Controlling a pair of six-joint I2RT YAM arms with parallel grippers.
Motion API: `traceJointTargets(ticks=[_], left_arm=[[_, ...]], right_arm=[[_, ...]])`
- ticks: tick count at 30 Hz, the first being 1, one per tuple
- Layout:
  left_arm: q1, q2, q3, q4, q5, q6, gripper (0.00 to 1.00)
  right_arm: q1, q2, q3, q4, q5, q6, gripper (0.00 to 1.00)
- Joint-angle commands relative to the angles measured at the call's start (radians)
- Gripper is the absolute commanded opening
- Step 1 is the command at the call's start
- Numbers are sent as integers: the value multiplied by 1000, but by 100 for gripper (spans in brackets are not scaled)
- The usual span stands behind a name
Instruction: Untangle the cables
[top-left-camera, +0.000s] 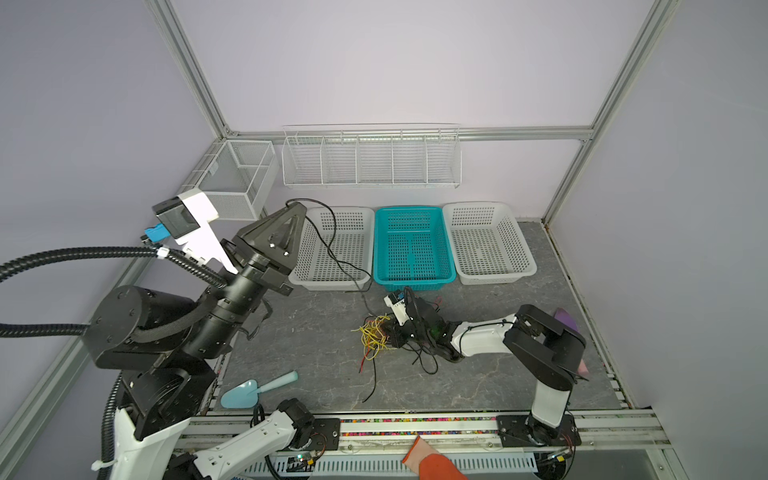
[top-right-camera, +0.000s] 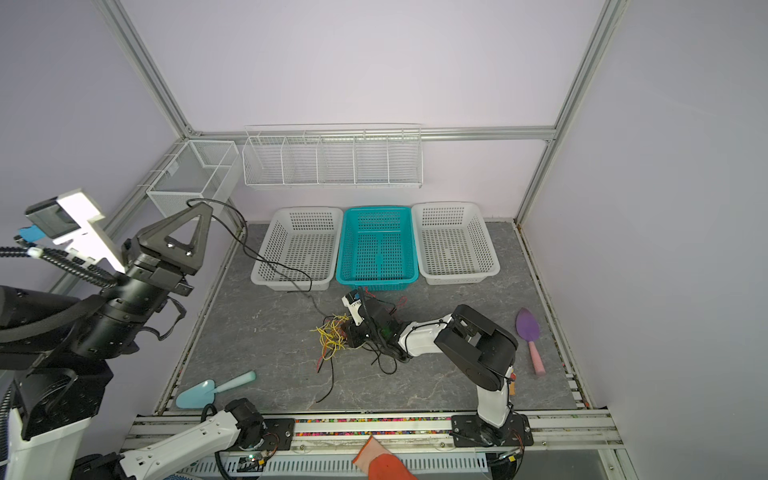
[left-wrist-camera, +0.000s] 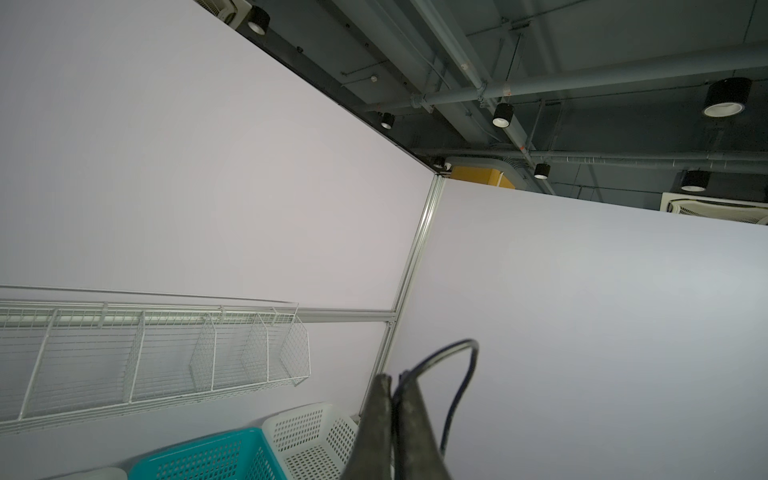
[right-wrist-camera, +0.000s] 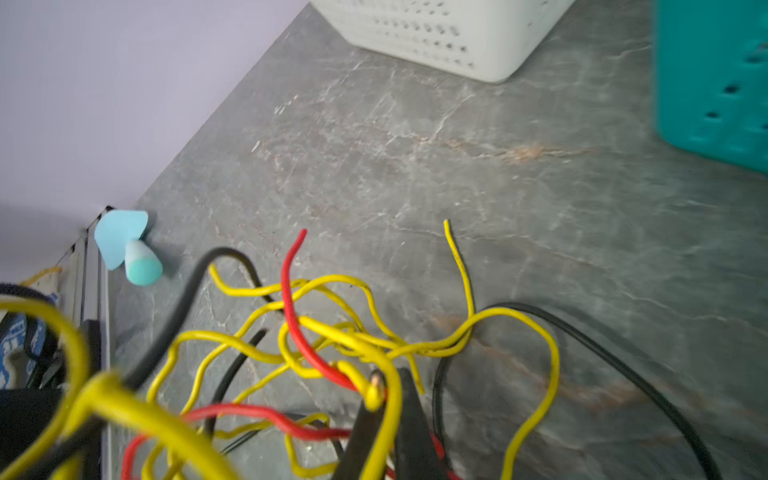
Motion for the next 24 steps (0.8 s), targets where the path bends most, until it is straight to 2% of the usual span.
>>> traceJointTargets(ticks=[1, 4, 8, 11, 14, 18, 24], left_arm=[[5, 30, 31, -45, -22, 54, 0], [5, 60, 66, -86, -82, 126, 0], [6, 143, 173, -153, -128, 245, 0], [7, 234, 339, -234, -142, 306, 0], [6, 307, 511, -279, -103, 308, 0], [5, 328, 611, -246, -99, 305, 0], [5, 335, 635, -222, -75, 292, 0]], right_arm=[[-7, -33, -40, -39, 72, 40, 7], [-14, -79, -36, -124, 143, 37, 7], [-37, -80, -54, -161, 168, 71, 7], [-52, -50, -51, -176, 169, 97, 7], [-68, -3, -43, -163, 145, 120, 7], [-79, 32, -43, -143, 129, 131, 7], [-79, 5, -43, -151, 129, 117, 7]])
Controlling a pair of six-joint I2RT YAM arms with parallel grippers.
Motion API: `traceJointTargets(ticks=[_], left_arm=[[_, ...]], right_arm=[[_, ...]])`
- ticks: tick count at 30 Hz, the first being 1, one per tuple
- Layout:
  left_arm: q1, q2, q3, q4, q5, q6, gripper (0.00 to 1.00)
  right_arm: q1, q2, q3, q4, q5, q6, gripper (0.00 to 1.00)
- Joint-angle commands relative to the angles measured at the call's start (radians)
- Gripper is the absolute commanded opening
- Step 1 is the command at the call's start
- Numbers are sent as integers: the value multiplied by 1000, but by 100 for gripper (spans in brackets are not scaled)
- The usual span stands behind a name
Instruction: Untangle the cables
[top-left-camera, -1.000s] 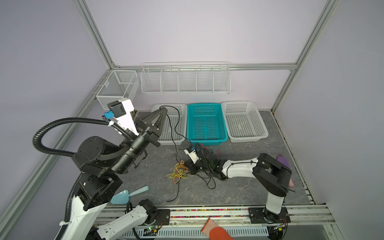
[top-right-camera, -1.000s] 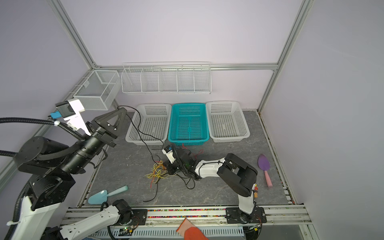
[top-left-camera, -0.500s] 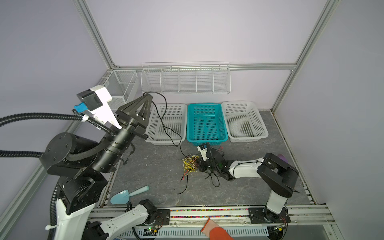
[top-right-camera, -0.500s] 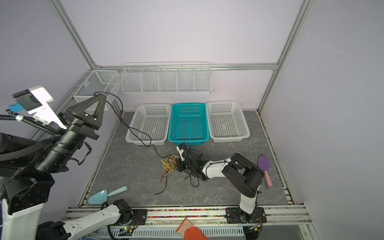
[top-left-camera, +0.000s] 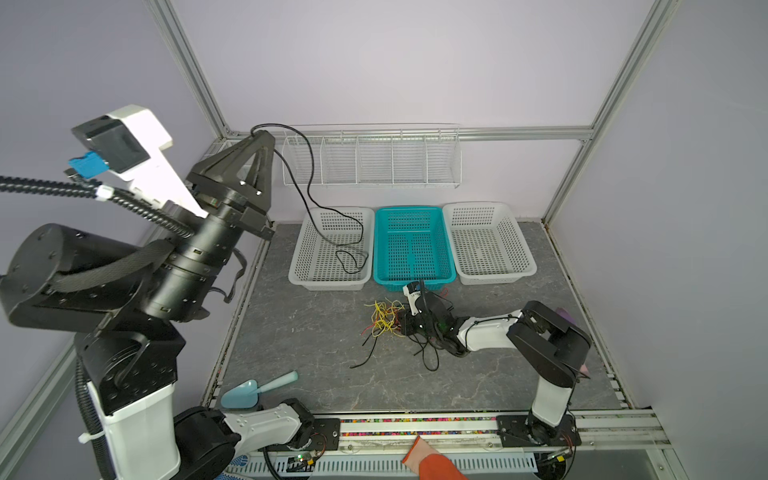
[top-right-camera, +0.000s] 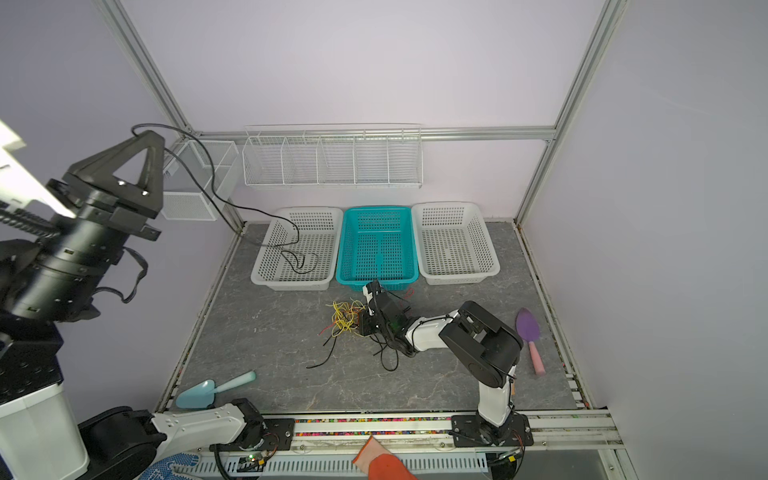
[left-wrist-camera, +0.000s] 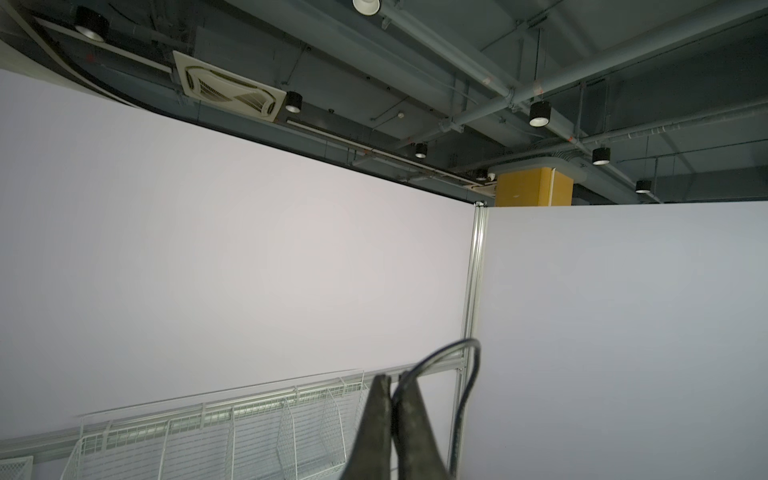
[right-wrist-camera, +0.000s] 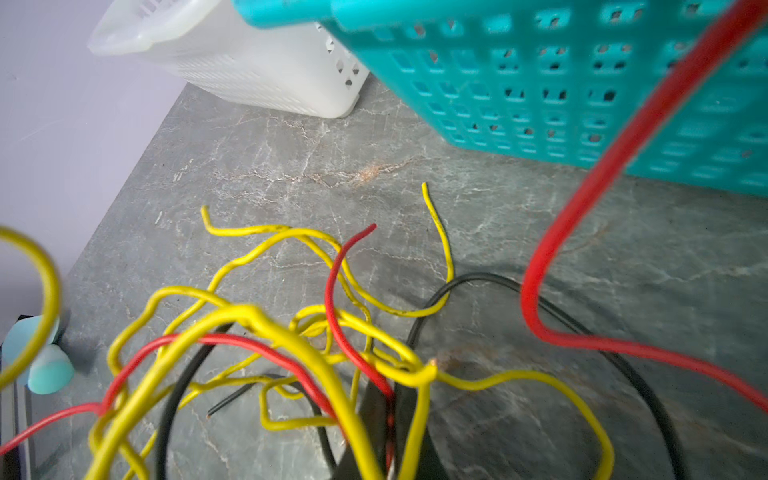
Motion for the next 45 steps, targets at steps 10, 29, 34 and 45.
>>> traceJointTargets(ticks=[10, 29, 34, 45], left_arm=[[4, 33, -124, 24, -92, 225, 0], [65, 171, -278, 307, -202, 561, 0], [144, 236, -275, 357, -152, 514, 0], [292, 335, -300, 475, -42, 414, 0]], right_arm=[[21, -153, -33, -168, -5, -32, 7], [84, -370, 11, -325, -17, -146, 7], [88, -377, -5, -320, -20, -152, 7], [100, -381, -1, -295, -58, -167, 7]])
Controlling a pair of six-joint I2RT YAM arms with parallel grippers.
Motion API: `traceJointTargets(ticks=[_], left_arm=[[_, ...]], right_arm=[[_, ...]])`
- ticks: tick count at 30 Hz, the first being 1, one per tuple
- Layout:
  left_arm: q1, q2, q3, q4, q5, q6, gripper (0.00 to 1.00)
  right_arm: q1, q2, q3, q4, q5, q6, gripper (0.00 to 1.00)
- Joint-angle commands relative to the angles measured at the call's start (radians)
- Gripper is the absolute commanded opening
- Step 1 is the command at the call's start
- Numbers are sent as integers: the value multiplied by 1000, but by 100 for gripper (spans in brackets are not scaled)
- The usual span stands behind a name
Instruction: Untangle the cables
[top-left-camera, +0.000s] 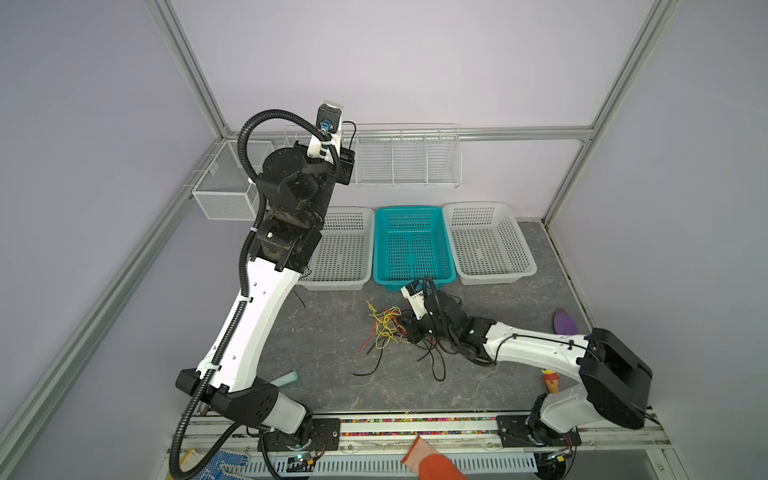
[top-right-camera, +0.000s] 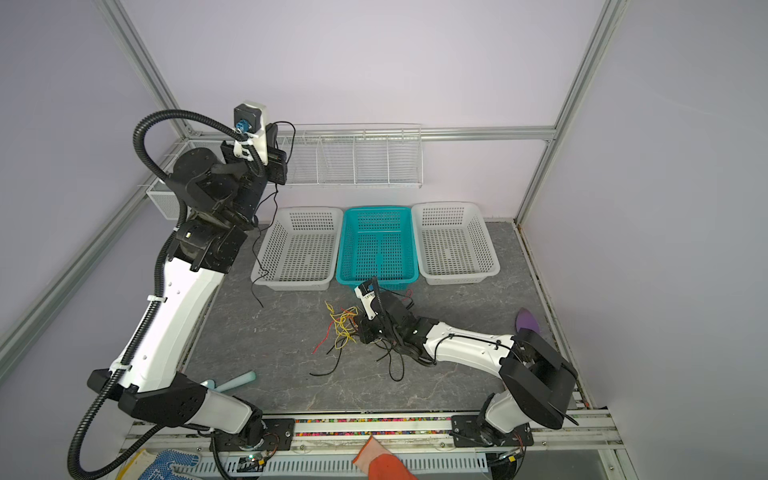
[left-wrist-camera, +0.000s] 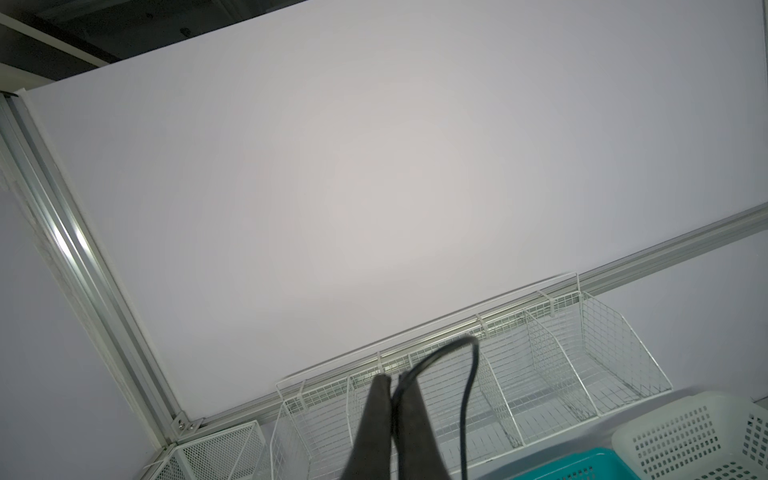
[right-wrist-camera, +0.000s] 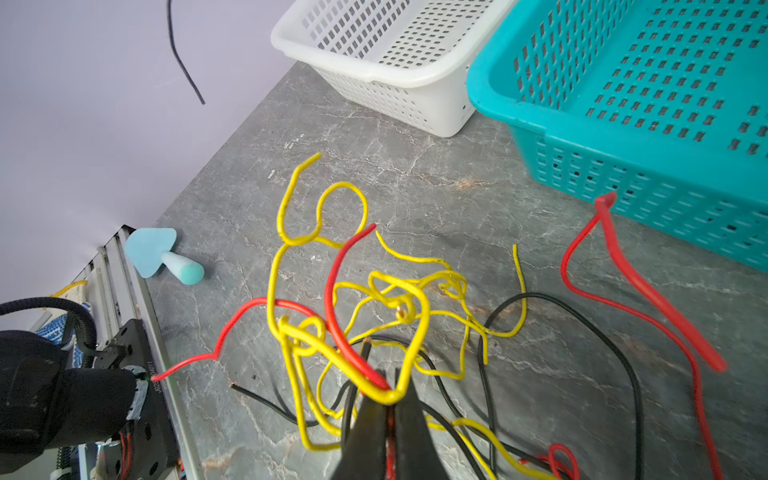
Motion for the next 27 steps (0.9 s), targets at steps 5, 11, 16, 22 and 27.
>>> traceJointTargets(ticks=[5, 11, 16, 22, 27], left_arm=[[72, 23, -9, 98, 87, -66, 0], [131, 51, -20, 117, 132, -136, 0], [155, 84, -21, 118, 155, -164, 0], [187, 105, -117, 144, 155, -168, 0], [221, 107, -225, 172, 157, -197, 0]], right_arm=[[12, -12, 1, 27, -45, -24, 7], [15, -9, 10, 27, -57, -26, 7], [16, -12, 14, 19, -56, -37, 7], [19, -20, 13, 20, -59, -38, 7], [21, -28, 10, 22, -59, -38, 7]])
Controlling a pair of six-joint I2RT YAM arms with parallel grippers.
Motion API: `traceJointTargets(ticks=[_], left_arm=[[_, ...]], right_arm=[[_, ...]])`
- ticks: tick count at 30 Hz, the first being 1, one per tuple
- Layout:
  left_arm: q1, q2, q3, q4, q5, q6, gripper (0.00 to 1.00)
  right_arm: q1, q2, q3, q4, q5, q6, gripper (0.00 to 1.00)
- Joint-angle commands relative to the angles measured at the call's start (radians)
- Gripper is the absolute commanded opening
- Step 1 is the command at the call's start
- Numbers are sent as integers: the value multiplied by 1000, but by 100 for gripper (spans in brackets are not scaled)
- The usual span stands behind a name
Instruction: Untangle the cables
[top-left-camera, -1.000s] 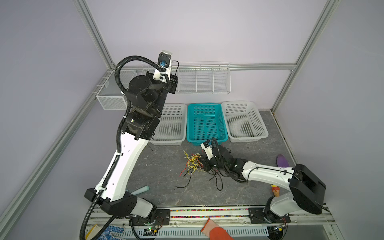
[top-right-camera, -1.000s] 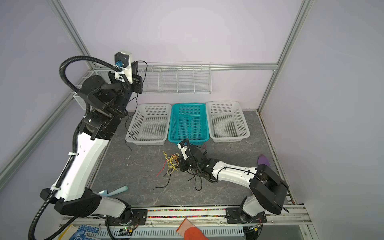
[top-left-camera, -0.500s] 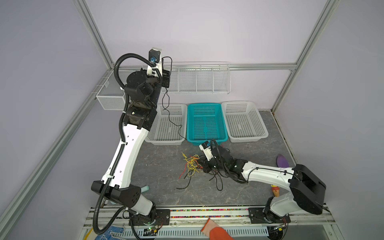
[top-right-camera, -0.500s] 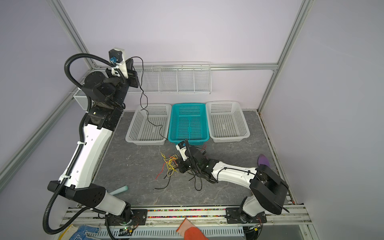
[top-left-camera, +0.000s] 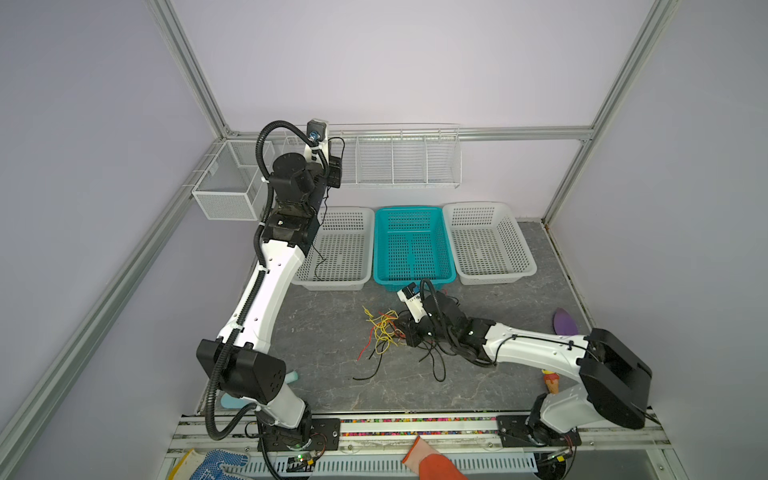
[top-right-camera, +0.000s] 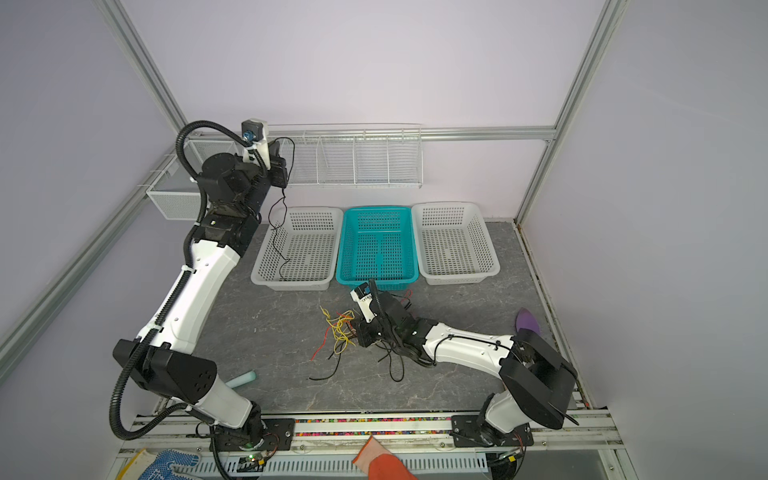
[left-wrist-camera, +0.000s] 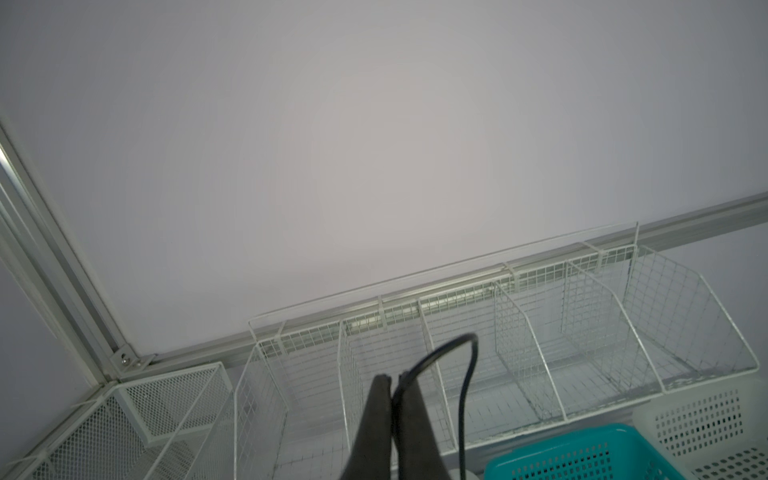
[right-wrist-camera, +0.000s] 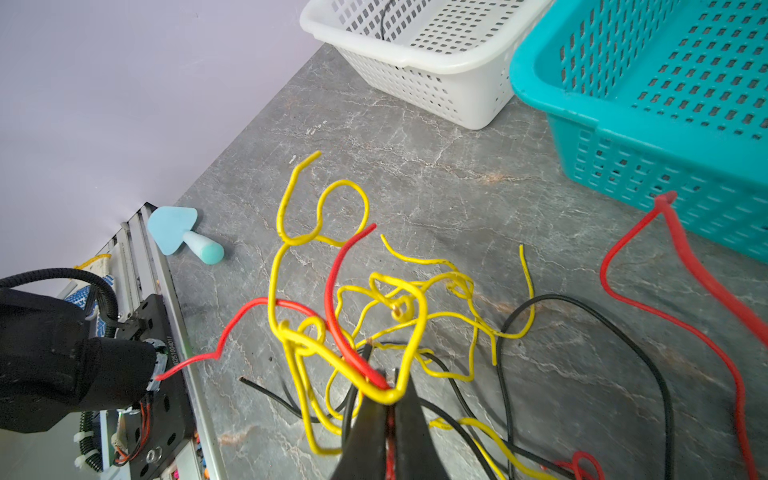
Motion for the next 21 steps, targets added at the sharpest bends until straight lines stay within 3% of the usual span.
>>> traceJointTargets(ticks=[1, 11, 21], left_arm=[[20, 0, -65, 38, 7, -39, 0], [20, -137, -455, 156, -3, -167, 0], [21, -133, -559, -8, 73, -357, 0]], right_arm=[[9, -29, 10, 22, -12, -13, 7], [16, -59, 19, 16, -8, -6, 7], [17, -104, 95, -68, -37, -16, 7]])
